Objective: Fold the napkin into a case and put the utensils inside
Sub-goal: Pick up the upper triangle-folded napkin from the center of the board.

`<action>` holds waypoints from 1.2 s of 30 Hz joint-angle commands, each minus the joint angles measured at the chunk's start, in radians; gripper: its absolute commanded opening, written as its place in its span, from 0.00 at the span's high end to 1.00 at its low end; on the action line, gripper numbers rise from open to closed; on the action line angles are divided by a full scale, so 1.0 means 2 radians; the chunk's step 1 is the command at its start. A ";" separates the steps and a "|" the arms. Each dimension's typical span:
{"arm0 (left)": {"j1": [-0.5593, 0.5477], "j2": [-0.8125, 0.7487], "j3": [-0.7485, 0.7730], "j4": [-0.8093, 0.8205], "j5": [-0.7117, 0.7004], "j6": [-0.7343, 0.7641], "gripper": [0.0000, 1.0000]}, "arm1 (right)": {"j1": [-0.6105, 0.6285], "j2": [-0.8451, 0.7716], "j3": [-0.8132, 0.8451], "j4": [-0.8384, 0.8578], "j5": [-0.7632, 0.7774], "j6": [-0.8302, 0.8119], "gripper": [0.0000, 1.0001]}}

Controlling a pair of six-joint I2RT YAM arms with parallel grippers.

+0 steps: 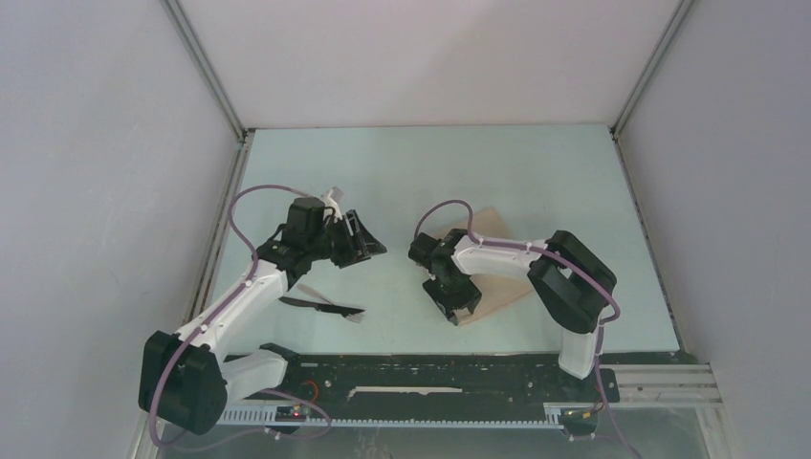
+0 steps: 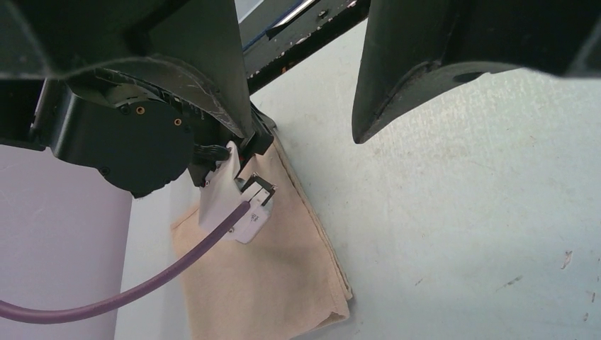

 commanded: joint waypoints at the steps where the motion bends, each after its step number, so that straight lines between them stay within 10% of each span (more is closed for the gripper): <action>1: 0.003 -0.002 0.003 0.019 0.016 0.003 0.41 | 0.012 0.017 0.002 0.017 0.048 0.009 0.43; 17: 0.003 0.016 -0.017 0.051 0.030 -0.016 0.41 | 0.012 -0.030 -0.043 0.081 0.077 0.013 1.00; 36: -0.034 0.140 -0.055 0.252 0.095 -0.141 0.40 | -0.105 -0.167 -0.136 0.157 -0.144 -0.002 1.00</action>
